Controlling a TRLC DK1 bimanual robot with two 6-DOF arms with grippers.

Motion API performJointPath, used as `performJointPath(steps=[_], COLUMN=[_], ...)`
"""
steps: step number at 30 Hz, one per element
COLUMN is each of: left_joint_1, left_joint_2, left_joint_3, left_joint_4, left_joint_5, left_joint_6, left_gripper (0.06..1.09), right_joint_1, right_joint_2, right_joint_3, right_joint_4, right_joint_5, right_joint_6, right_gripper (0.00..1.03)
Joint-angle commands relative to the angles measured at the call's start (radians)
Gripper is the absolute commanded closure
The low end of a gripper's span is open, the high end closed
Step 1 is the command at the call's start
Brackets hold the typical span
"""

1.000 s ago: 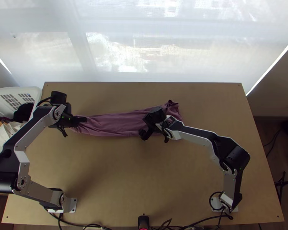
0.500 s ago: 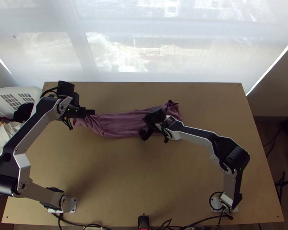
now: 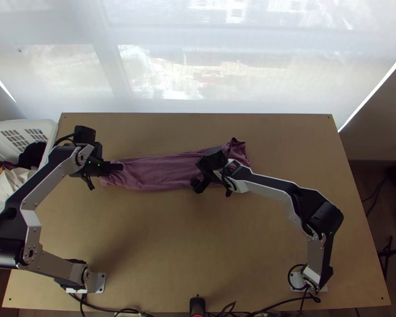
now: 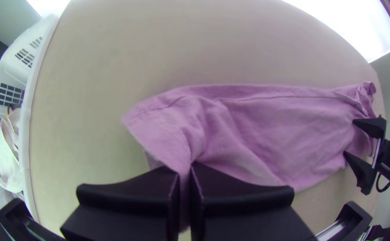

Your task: Fold the t-shirt

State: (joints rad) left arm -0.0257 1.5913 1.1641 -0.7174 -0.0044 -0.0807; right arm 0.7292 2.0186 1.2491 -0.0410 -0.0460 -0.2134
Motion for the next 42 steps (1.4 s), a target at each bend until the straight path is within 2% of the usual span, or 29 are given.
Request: performJointPath(steps=[1, 7, 8, 9, 10, 11, 12, 13, 26, 38, 42], left_joint_1=[0.092, 0.109, 0.107, 0.107, 0.107, 0.106, 0.104, 0.102, 0.116, 0.092, 0.076], left_joint_2=[-0.007, -0.011, -0.010, -0.008, -0.007, -0.002, 0.002, 0.006, 0.039, 0.145, 0.160], left_joint_3=[-0.129, -0.173, -0.181, -0.187, -0.190, -0.190, -0.184, -0.176, -0.083, 0.014, 0.017], left_joint_4=[0.055, 0.056, 0.061, 0.061, 0.056, 0.052, 0.035, 0.016, -0.025, -0.034, -0.051], left_joint_5=[0.000, 0.000, 0.000, 0.001, 0.001, 0.003, 0.003, 0.003, 0.014, 0.096, 0.133], left_joint_6=[0.047, 0.059, 0.061, 0.059, 0.058, 0.052, 0.048, 0.044, -0.007, -0.065, -0.080], left_gripper=[1.05, 1.04, 0.97, 0.84, 0.66, 0.44, 0.16, 0.10, 0.10, 0.11, 0.17], right_joint_1=[0.003, 0.004, 0.004, 0.007, 0.007, 0.007, 0.007, 0.009, 0.019, 0.022, 0.027], right_joint_2=[0.000, 0.000, 0.000, 0.000, 0.000, 0.000, 0.000, 0.000, -0.004, -0.020, -0.020], right_joint_3=[0.003, 0.006, 0.007, 0.007, 0.007, 0.007, 0.007, 0.006, -0.002, -0.016, -0.016], right_joint_4=[0.003, 0.003, 0.003, 0.003, 0.003, 0.003, 0.003, 0.003, 0.003, 0.001, 0.001], right_joint_5=[0.003, 0.006, 0.006, 0.006, 0.006, 0.006, 0.006, 0.006, 0.008, 0.008, 0.008], right_joint_6=[0.002, 0.000, 0.002, 0.003, 0.003, 0.003, 0.005, 0.005, 0.008, 0.009, 0.011], right_gripper=[0.05, 0.05, 0.05, 0.05, 0.05, 0.05, 0.05, 0.05, 0.05, 0.05, 0.05])
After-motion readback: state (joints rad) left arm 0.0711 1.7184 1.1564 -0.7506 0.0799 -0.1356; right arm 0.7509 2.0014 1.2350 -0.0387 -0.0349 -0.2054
